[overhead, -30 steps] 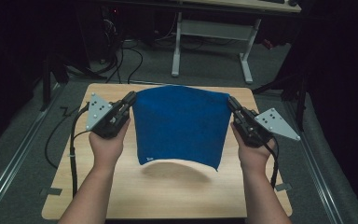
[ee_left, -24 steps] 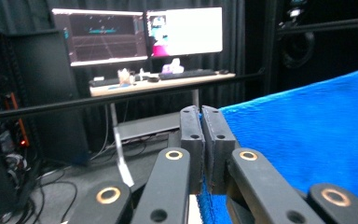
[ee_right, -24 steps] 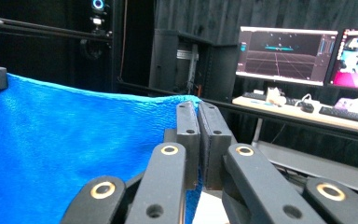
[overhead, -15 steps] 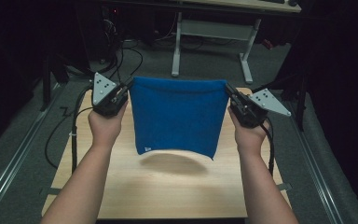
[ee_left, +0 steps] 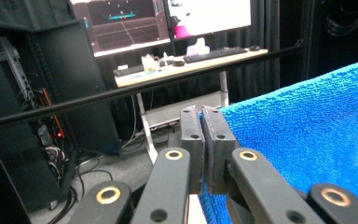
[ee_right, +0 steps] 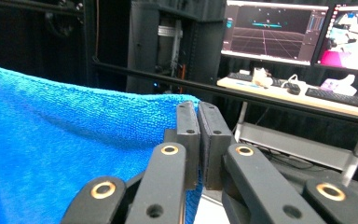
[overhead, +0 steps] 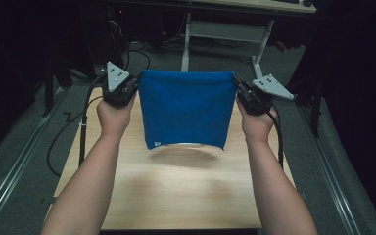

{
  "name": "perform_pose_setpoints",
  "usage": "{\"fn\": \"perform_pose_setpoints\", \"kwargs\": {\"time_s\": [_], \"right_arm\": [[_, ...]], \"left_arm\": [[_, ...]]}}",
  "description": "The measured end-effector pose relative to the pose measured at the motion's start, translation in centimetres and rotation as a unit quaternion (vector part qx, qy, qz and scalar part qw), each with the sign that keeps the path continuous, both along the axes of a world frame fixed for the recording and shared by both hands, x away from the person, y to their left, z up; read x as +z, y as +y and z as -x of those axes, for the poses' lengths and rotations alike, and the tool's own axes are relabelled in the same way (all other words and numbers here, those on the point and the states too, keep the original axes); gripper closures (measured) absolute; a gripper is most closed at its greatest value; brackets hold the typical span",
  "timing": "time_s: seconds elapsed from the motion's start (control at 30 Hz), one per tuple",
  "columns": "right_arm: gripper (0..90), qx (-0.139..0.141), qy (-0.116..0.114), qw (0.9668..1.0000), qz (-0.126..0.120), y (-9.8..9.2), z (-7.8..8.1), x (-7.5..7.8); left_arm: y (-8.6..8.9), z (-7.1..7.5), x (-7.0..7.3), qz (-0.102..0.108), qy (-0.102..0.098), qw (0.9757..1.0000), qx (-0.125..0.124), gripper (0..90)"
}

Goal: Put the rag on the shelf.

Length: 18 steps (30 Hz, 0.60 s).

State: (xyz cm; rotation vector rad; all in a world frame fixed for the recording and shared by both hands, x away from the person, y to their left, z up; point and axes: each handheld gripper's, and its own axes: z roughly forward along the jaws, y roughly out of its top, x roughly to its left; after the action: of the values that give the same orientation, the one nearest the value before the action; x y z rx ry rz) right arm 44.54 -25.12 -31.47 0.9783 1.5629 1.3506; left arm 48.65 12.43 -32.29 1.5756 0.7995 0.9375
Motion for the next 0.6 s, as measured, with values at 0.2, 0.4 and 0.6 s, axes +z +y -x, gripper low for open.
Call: {"fn": "perform_pose_setpoints", "kwargs": {"time_s": [0.2,0.4,0.6], "right_arm": [[88.5,-0.006,0.011,0.9997,0.02,0.2,-3.2,0.1],[88.5,-0.009,0.029,0.9992,0.024,0.2,-4.4,-0.5],[88.5,-0.013,0.071,0.9967,0.039,0.2,-5.6,-3.1]], "left_arm": [[-0.2,-2.1,-0.2,-0.02,0.008,0.9997,0.01,88.3],[-0.3,-3.6,-1.2,-0.023,0.04,0.9988,0.013,88.0],[-0.2,-4.6,-4.4,-0.002,0.102,0.9948,0.0,88.2]]}}
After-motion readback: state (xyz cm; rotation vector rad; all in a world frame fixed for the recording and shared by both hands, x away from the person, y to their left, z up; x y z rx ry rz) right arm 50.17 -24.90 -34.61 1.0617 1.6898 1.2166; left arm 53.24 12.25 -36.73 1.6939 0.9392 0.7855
